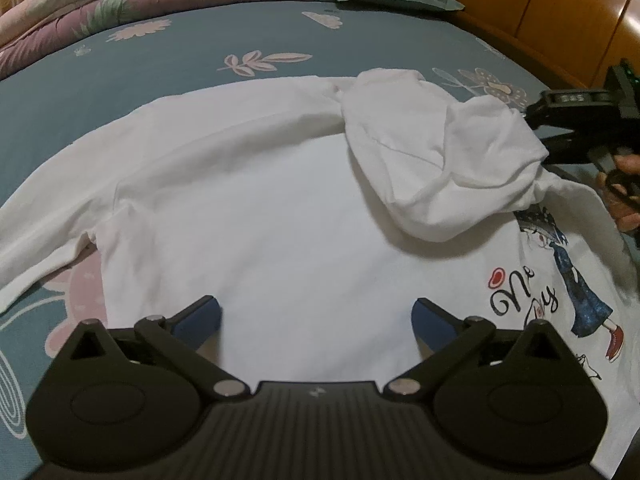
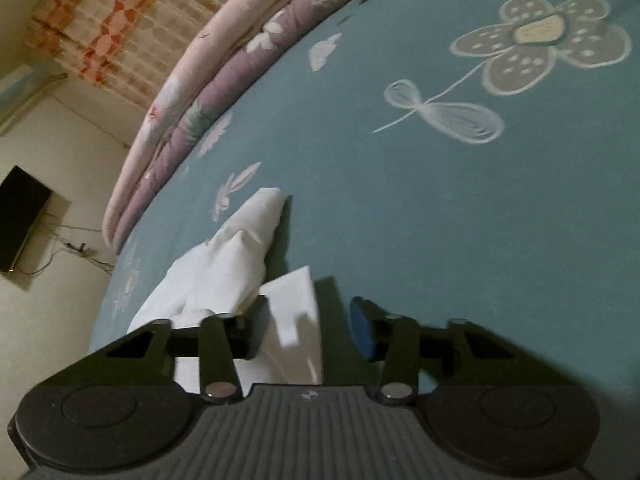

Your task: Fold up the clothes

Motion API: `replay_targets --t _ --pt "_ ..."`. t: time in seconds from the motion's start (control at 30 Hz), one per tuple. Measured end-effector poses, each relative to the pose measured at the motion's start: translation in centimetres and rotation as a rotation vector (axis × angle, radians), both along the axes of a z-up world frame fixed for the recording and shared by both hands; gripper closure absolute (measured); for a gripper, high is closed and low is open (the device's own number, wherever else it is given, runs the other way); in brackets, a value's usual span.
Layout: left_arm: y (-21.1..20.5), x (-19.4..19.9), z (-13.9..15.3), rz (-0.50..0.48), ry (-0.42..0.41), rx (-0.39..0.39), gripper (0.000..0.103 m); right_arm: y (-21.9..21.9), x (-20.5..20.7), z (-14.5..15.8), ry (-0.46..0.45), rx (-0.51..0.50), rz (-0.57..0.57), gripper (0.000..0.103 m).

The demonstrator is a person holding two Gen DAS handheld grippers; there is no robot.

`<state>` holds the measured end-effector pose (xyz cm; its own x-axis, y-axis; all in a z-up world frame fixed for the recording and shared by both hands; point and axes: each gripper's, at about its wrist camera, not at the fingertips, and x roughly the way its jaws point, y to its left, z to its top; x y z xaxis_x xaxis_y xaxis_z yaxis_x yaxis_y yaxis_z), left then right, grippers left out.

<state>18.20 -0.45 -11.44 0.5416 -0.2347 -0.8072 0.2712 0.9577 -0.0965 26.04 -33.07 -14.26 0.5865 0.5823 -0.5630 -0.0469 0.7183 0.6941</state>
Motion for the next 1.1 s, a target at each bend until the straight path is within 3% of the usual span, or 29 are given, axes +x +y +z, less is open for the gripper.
replay_targets --t 0.07,0.33,0.57,0.8,1.1 --pt "0.0 0.0 0.0 0.0 0.003 0.002 0.002 0.8 0.3 0.0 -0.005 -0.047 0.016 0.1" --pt "-0.1 0.2 0.1 0.001 0.016 0.012 0.002 0.0 -1.8 3.8 -0.121 -0.139 -0.008 0.101" --pt "-0.3 0.3 0.9 -0.001 0.058 0.003 0.002 -2.8 -3.6 6.4 -0.137 -0.195 -0.052 0.101" --pt "-0.5 0.0 1.1 -0.006 0.063 -0.004 0.002 -7.2 -6.5 8.6 -0.152 -0.223 -0.202 0.101" --pt "-0.9 0.2 1.1 -0.012 0.061 -0.009 0.002 -11.2 -14.0 14.0 -0.273 -0.231 -0.384 0.101"
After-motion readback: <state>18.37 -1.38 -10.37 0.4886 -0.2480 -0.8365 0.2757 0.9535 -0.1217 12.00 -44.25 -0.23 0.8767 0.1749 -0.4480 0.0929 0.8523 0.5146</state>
